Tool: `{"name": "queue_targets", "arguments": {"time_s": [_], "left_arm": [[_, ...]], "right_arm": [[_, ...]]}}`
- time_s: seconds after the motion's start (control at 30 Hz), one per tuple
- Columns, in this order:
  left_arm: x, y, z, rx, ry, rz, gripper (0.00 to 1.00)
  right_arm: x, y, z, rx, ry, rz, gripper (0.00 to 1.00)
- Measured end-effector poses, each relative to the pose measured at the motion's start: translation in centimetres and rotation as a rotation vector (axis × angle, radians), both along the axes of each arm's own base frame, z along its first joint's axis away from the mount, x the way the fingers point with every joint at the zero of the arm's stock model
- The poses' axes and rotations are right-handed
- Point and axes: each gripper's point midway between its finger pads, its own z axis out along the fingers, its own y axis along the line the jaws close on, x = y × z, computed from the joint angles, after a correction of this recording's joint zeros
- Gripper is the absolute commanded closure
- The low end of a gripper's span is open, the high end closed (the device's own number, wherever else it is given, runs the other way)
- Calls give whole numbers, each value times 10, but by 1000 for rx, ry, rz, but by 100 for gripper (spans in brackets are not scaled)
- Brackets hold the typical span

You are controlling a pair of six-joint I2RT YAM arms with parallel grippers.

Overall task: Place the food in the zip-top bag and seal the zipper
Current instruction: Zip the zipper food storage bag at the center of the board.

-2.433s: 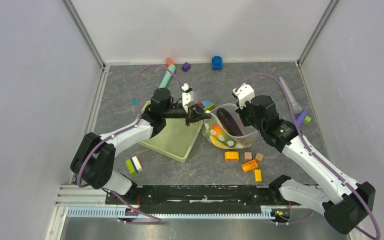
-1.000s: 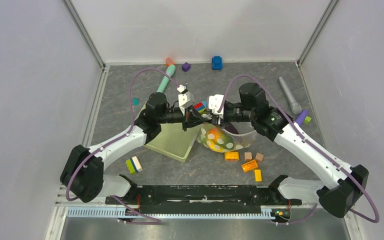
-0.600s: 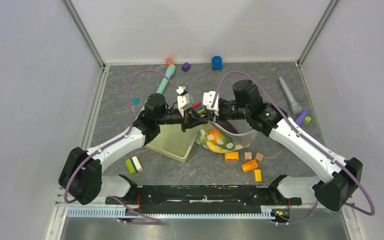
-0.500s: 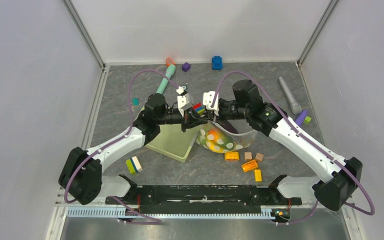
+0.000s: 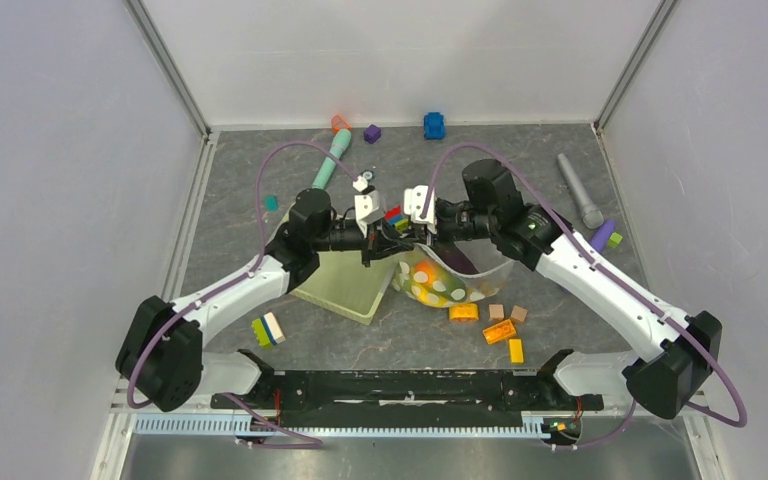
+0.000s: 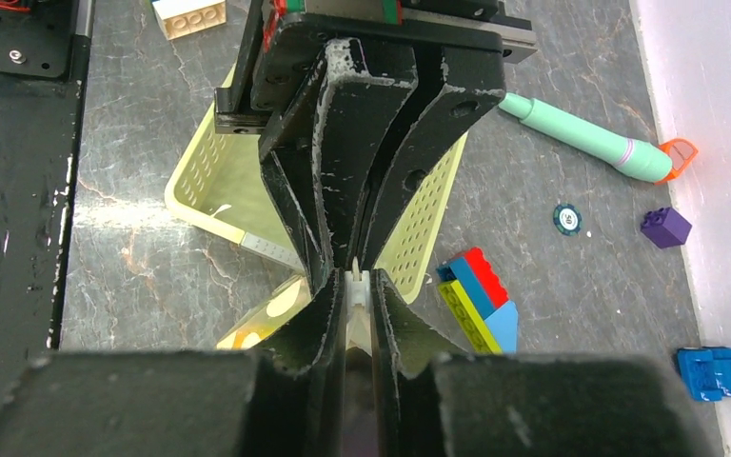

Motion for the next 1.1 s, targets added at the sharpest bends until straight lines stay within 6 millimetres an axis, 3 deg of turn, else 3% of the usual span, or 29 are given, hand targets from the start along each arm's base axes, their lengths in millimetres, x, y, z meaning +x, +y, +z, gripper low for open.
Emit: {"name": "queue_targets", "arguments": {"time_s": [0.5, 1.1], "left_arm": [[-8, 5, -5, 4, -41, -5, 98], [-8, 12, -7, 8, -96, 30, 98]], "right_arm": [[-2, -8, -8, -43, 58, -87, 100], [15, -49, -22, -142, 73, -360, 100]]}}
